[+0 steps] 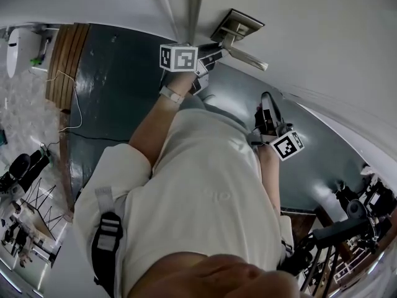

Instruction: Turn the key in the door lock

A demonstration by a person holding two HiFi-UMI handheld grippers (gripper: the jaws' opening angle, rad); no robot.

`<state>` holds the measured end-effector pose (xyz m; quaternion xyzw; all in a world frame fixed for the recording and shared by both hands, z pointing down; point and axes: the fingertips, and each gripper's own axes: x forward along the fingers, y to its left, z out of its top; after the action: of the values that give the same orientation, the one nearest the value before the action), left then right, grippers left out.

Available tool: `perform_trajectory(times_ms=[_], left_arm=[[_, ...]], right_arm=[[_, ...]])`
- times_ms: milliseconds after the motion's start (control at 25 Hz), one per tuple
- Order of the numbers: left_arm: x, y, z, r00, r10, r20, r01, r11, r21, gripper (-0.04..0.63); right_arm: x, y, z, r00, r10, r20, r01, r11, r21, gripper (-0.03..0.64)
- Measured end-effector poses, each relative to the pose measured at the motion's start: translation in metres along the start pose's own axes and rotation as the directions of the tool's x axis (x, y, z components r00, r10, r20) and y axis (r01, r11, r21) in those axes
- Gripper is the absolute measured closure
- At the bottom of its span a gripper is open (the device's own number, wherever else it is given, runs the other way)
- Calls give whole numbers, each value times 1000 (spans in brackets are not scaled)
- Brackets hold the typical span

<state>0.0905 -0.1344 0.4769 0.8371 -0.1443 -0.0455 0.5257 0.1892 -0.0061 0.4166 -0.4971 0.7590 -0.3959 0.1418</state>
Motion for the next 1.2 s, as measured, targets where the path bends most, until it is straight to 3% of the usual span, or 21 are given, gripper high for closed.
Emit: perform_trajectory(times_ms=[80,160,240,360,640,800,960,1040,1200], left_arm=[[-4,5,-2,997,81,-6,-80,992,94,552],[-10,6,1,984,178,-5,-173,963,206,551],[-16,5,-1,961,276,-21,-255,914,315,546],[-20,6,-2,926,377,-21,-334,843,422,543],[-25,14,-5,851,524,21,-440,692,572,538],[-27,25,-8,792,605,82,-499,563,659,539],[-26,26,-1,738,658,147,-544,452,707,540],[-25,28,-1,695,694,186,-564,367,739,540],[-34,44,-11,597,752,280,-582,166,796,540]], right_arm=[[-5,1,-4,1000,4,6,-4,1000,5,594],[-7,3,-6,1000,6,10,-6,1000,10,595],[-9,5,-8,1000,10,12,-11,1000,14,594],[-9,7,-9,1000,19,15,-19,1000,21,594],[-10,3,-12,999,46,9,-46,999,28,595],[-12,-2,-16,998,63,2,-63,998,29,594],[-13,-6,-9,997,77,-8,-76,997,32,594],[-14,-10,-7,997,82,-11,-82,996,33,595],[-14,-18,-22,995,96,-25,-96,995,26,594]])
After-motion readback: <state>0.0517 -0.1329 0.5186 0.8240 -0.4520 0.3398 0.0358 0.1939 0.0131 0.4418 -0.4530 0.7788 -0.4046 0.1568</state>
